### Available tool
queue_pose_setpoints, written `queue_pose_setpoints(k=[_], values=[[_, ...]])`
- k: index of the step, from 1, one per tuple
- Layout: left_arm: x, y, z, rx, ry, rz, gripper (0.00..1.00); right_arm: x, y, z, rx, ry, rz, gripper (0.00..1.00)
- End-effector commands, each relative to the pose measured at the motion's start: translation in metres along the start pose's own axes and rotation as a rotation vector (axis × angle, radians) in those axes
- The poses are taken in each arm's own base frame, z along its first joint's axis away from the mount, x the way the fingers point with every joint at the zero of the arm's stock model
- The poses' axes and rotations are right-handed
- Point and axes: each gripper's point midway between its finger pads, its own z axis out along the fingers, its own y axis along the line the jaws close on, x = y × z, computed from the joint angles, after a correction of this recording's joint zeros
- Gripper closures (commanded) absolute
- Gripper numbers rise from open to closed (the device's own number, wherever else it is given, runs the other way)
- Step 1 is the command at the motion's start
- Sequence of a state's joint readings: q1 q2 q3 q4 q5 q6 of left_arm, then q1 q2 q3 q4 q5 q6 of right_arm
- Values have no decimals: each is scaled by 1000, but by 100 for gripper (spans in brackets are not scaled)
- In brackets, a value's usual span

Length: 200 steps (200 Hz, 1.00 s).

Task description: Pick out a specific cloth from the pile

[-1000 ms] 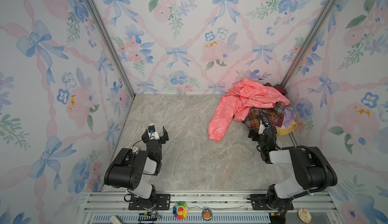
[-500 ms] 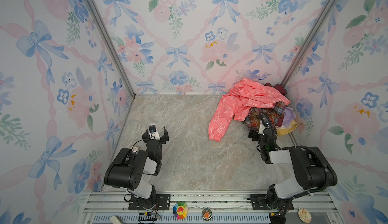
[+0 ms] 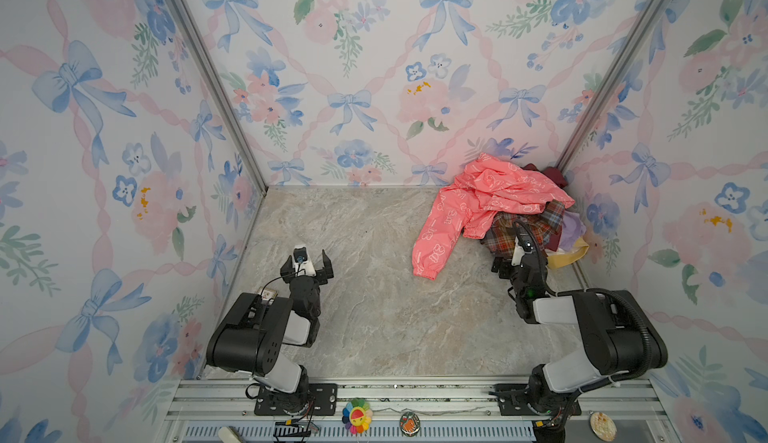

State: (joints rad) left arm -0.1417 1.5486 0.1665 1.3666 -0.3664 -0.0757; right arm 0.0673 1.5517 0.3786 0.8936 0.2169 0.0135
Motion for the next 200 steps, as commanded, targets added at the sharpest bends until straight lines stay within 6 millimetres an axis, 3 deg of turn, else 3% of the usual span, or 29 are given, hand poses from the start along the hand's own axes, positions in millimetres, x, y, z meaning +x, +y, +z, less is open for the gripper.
queue_pose_setpoints(k=[1, 93, 200], values=[[-4, -6, 4, 26, -12, 3, 2, -10, 0, -1, 9, -38, 4, 3], [-4, -18, 0, 80, -11, 43, 2, -12, 8, -17, 45, -123, -54, 3], [-4, -19, -3, 69, -15, 54, 3, -14, 15, -43, 57, -244, -93, 3]])
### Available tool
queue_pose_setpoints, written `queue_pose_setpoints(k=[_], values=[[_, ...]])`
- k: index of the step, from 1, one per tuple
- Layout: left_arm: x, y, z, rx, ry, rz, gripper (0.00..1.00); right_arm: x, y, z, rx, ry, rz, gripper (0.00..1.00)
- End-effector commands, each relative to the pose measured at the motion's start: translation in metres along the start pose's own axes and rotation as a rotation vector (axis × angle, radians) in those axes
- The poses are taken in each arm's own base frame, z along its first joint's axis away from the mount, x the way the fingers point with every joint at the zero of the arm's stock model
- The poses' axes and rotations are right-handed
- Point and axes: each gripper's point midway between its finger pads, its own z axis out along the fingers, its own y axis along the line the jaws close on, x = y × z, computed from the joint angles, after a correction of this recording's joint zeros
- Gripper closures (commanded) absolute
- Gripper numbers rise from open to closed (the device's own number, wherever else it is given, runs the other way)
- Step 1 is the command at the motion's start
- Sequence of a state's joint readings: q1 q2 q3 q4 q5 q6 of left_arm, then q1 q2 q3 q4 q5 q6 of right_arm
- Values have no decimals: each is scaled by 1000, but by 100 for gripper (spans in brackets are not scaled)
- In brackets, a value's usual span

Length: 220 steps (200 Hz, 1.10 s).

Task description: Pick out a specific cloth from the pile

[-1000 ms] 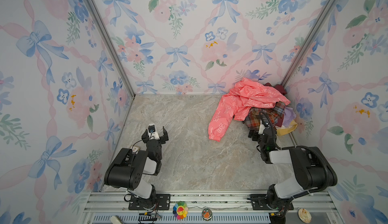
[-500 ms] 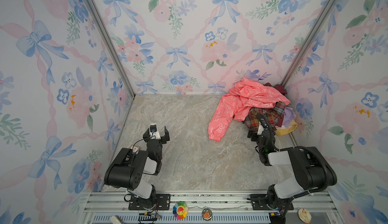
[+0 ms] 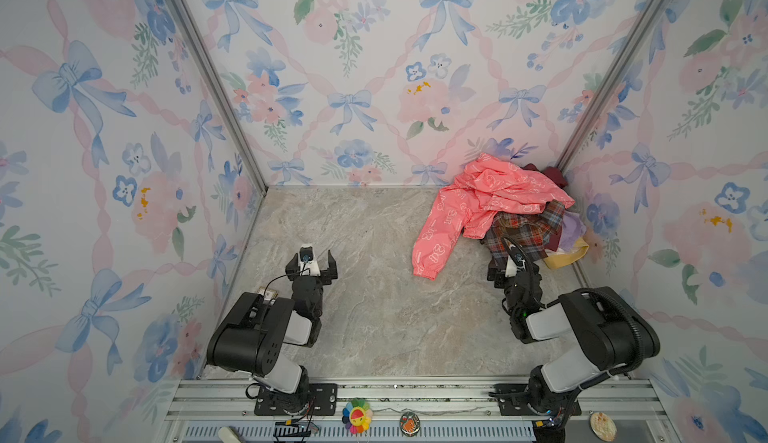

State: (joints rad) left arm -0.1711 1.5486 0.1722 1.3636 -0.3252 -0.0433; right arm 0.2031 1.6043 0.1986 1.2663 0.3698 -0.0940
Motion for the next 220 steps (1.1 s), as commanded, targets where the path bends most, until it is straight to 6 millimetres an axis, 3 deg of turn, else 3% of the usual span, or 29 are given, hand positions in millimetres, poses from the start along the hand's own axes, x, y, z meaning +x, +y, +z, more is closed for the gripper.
queue_pose_setpoints(k=[1, 53, 82, 114, 135, 149, 168, 199, 220], values=[[-3, -1, -1, -1, -11, 20, 3, -21, -4, -6, 35, -98, 11, 3], [-4, 0, -3, -17, -17, 20, 3, -20, -3, -10, 34, -97, 6, 3], [-14, 11, -3, -118, -21, 10, 2, -21, -3, -10, 35, -99, 7, 3], [-44, -35, -3, -89, -19, 190, 2, -20, -4, -10, 36, -98, 8, 3], [-64, -62, -6, 16, -39, 128, 2, -23, -7, -12, 46, -108, 15, 3], [-76, -72, -8, 56, -50, 103, 2, -38, -8, -18, 78, -142, -2, 3], [-84, -78, -7, 86, -38, 44, 2, -50, 15, -26, 61, -124, -109, 3], [-95, -95, -13, 181, -15, -49, 2, -52, 26, -30, 160, 74, -214, 3], [-110, -108, -22, 243, -15, -60, 2, -77, 51, -42, 154, 47, -340, 3]])
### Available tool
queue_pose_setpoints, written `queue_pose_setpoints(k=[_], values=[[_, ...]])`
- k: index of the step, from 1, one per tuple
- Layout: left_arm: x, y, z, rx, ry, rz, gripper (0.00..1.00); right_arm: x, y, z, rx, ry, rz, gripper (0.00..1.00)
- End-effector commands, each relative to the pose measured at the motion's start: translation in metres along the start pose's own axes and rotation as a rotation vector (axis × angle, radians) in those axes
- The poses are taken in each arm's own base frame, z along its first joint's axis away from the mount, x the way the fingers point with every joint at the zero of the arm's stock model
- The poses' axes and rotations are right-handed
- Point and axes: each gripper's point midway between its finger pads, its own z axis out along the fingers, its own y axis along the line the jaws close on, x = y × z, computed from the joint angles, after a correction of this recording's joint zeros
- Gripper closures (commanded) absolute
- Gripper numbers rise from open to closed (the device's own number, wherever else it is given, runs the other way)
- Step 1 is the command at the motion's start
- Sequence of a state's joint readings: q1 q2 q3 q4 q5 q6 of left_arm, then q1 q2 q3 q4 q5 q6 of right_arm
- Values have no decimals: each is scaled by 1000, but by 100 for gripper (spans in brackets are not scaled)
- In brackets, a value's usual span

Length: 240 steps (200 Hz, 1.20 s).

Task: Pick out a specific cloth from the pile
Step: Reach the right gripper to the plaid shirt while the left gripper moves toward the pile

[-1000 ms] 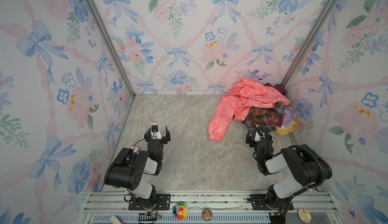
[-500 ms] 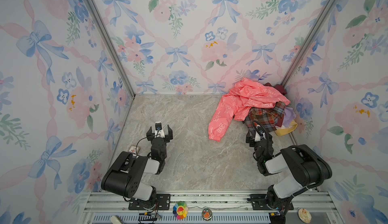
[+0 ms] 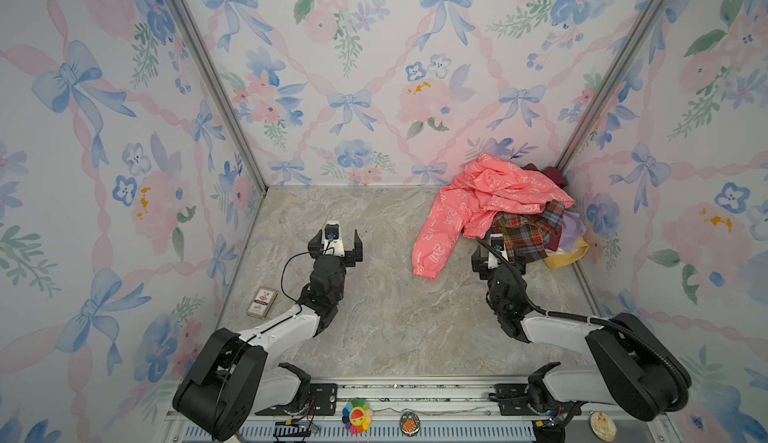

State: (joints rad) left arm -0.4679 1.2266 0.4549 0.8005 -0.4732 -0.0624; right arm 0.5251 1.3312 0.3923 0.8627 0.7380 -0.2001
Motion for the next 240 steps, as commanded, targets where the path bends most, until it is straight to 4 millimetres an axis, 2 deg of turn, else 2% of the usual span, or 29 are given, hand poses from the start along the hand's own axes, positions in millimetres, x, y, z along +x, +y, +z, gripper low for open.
queue_pose_setpoints(k=[1, 14, 31, 43, 56, 73, 108, 129, 156, 172, 174, 177, 203, 240], values=[[-11, -21, -5, 96, 30, -50, 2, 6, 5, -13, 70, 120, -228, 3], [-21, -29, -10, 133, 25, -70, 2, -17, 21, -21, 46, 119, -290, 3], [-28, -41, -12, 193, 36, -116, 2, -47, 23, -26, 28, 147, -259, 3], [-33, -55, -14, 270, 45, -129, 2, -67, 19, -28, -6, 168, -203, 3], [-38, -68, -17, 333, 44, -151, 2, -92, 8, -30, -27, 179, -126, 3], [-43, -78, -20, 390, 46, -171, 2, -118, -17, -28, -47, 218, 4, 3], [-51, -89, -25, 449, 48, -206, 3, -142, -68, -32, -1, 230, 130, 3], [-49, -99, -26, 473, 75, -211, 2, -145, -90, -37, 29, 232, 182, 3], [-43, -118, -28, 521, 119, -213, 2, -133, -109, -37, 39, 299, 270, 3], [-31, -129, -32, 549, 161, -210, 2, -124, -112, -37, 23, 342, 305, 3], [-41, -133, -31, 557, 144, -217, 2, -122, -112, -37, 21, 347, 308, 3], [-44, -136, -31, 563, 144, -218, 2, -121, -113, -37, 21, 353, 313, 3], [-38, -161, -42, 626, 183, -198, 2, -104, -117, -39, 23, 412, 336, 3], [-34, -190, -69, 683, 180, -118, 2, -81, -126, -38, 65, 468, 382, 2]])
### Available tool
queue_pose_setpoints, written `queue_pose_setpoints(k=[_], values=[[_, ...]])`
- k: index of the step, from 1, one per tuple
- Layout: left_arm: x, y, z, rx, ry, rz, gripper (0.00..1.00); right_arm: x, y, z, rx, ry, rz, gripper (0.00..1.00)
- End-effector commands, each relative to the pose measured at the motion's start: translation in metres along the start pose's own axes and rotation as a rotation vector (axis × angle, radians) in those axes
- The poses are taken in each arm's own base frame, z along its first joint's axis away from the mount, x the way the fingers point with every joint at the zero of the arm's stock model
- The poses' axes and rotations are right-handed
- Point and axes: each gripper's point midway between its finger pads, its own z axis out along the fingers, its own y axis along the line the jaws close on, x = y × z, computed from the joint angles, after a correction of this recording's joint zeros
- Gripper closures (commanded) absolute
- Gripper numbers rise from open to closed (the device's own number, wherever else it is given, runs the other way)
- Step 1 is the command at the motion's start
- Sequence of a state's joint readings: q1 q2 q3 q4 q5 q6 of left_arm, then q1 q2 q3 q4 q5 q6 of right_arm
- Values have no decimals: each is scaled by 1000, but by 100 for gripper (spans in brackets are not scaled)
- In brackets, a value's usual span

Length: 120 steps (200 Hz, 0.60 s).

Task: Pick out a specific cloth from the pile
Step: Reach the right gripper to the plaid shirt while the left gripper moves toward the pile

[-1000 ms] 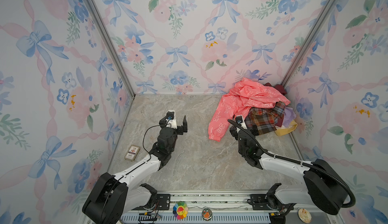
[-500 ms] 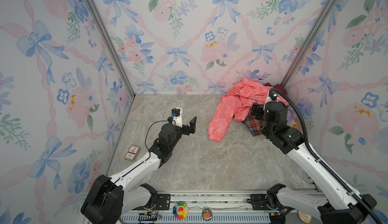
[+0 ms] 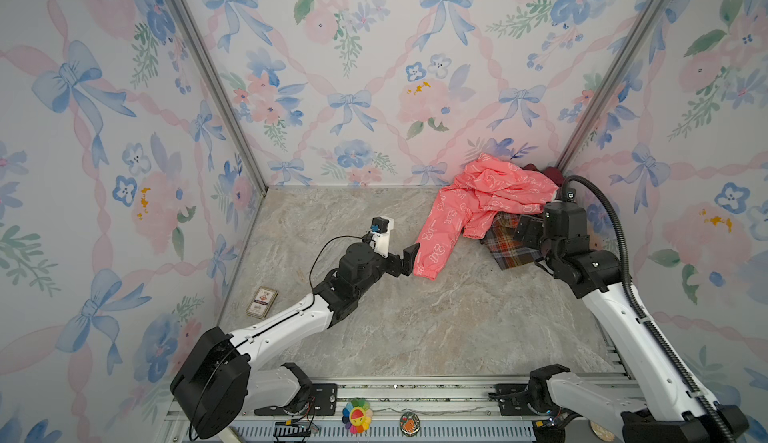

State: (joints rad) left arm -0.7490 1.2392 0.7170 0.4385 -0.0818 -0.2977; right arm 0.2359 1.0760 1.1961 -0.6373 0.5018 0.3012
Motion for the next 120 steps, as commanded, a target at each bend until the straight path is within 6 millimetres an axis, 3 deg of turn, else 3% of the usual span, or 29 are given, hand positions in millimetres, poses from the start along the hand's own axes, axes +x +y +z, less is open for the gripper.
queue_pose_setpoints(k=[1, 58, 120], values=[[2, -21, -1, 26, 19, 48, 2, 16, -10, 0, 4, 54, 55, 2], [19, -73, -4, 159, 75, 66, 3, 33, -23, 14, 13, 114, 135, 1], [27, -79, -3, 168, 104, 66, 3, 47, -44, 23, 34, 185, 197, 1]])
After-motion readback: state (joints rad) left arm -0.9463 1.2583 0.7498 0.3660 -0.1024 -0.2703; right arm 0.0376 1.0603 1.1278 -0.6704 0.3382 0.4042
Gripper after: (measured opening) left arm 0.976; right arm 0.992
